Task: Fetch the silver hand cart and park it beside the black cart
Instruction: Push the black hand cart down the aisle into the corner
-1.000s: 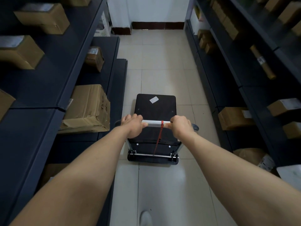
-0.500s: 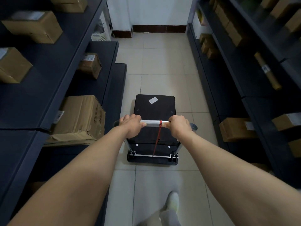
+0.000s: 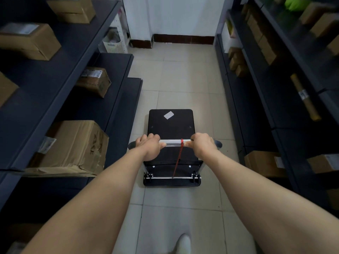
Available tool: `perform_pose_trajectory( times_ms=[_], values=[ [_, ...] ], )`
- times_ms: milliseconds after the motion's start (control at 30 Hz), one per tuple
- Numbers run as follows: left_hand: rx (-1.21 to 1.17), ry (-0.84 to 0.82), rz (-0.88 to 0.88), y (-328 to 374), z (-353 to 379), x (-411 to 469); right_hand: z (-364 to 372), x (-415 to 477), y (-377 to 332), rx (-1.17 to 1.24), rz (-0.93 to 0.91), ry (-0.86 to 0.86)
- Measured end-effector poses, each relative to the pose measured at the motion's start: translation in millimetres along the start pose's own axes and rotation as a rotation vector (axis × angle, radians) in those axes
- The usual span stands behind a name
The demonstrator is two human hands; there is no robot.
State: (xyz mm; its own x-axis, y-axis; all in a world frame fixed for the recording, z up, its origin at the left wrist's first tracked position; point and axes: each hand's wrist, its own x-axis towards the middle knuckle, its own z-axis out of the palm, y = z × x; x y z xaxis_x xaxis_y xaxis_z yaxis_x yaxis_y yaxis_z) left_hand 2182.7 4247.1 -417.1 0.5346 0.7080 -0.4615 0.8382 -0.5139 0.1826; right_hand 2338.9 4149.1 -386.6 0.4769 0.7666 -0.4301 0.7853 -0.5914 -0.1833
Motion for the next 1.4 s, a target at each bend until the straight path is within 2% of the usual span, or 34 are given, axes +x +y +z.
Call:
perform_pose_trajectory(
  times_ms=[333,733,1400],
  values=[
    [-0.017,0.02,0.002,0,-20,42,-20,44,-3,0.019,0.0,-0.02],
    [0.03,-0.015,0.053,-41,-68,107,-46,103,-52,0.051,0.062,-0.054],
    [0.107,-0.09,0.095,-90,-139,223,-85,202,-119,0.034,0.096,-0.012]
  ],
)
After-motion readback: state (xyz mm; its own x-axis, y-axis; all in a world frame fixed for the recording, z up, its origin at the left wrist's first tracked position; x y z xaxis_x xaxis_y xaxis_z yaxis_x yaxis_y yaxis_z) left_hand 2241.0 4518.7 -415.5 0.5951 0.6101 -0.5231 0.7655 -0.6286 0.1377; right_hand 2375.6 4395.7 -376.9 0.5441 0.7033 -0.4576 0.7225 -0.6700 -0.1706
